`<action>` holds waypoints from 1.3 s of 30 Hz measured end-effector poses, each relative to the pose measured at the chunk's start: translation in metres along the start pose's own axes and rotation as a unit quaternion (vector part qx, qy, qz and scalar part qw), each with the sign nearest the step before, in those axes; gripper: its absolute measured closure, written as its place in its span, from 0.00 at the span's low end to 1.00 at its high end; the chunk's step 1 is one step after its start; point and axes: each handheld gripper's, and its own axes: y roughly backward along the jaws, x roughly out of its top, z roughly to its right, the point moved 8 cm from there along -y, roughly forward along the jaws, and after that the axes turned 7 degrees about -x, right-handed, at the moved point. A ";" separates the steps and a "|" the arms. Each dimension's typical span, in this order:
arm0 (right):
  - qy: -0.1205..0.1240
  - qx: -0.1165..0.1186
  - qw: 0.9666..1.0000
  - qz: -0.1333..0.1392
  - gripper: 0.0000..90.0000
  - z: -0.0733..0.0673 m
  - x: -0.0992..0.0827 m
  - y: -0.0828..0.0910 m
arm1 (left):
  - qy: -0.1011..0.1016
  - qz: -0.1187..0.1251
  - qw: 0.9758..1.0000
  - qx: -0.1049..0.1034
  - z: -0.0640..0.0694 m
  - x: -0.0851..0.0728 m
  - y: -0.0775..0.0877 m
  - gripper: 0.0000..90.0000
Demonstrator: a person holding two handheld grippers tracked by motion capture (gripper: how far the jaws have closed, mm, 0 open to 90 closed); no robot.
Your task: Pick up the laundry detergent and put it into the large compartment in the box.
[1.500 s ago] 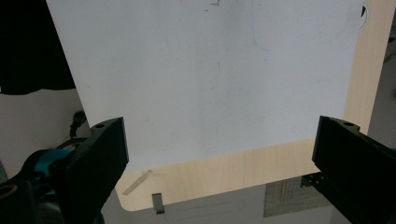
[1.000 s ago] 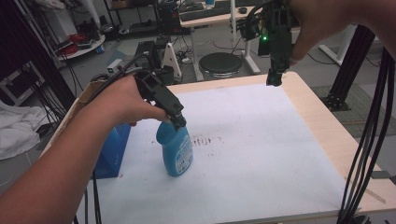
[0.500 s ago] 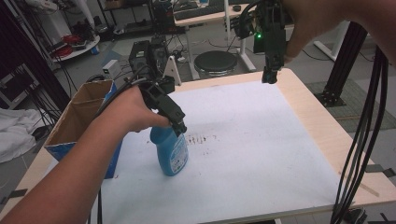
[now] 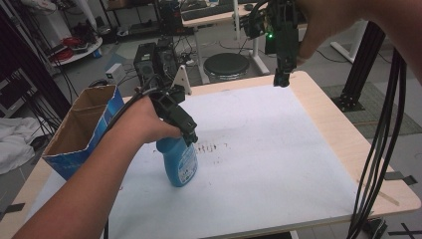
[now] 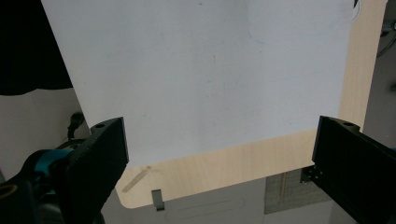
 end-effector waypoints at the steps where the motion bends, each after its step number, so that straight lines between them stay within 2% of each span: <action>1: -0.005 0.001 1.000 0.002 0.03 -0.001 0.000 0.000 | -0.003 -0.004 1.000 0.002 0.000 -0.001 0.001 0.02; 6: -0.006 0.002 1.000 0.003 0.03 0.000 0.001 -0.001 | -0.004 -0.004 1.000 0.002 -0.001 -0.001 0.001 0.02; 9: -0.005 0.002 1.000 0.004 0.03 0.000 0.001 -0.001 | 0.005 0.002 1.000 -0.003 0.001 0.000 0.000 0.02; 12: -0.005 0.000 1.000 0.006 0.03 0.000 0.002 -0.002 | 0.008 0.002 1.000 0.002 0.000 0.000 0.000 0.02; 27: -0.006 0.003 1.000 0.006 0.03 0.000 0.002 -0.005 | -0.009 -0.004 1.000 0.020 0.002 0.002 0.000 0.20; 33: -0.008 0.002 1.000 0.006 0.03 0.001 0.000 -0.006 | -0.012 -0.007 1.000 0.016 0.003 0.002 -0.001 0.26; 39: -0.009 0.002 1.000 0.005 0.03 0.001 0.000 -0.006 | -0.009 -0.007 1.000 0.017 0.003 0.001 -0.001 0.26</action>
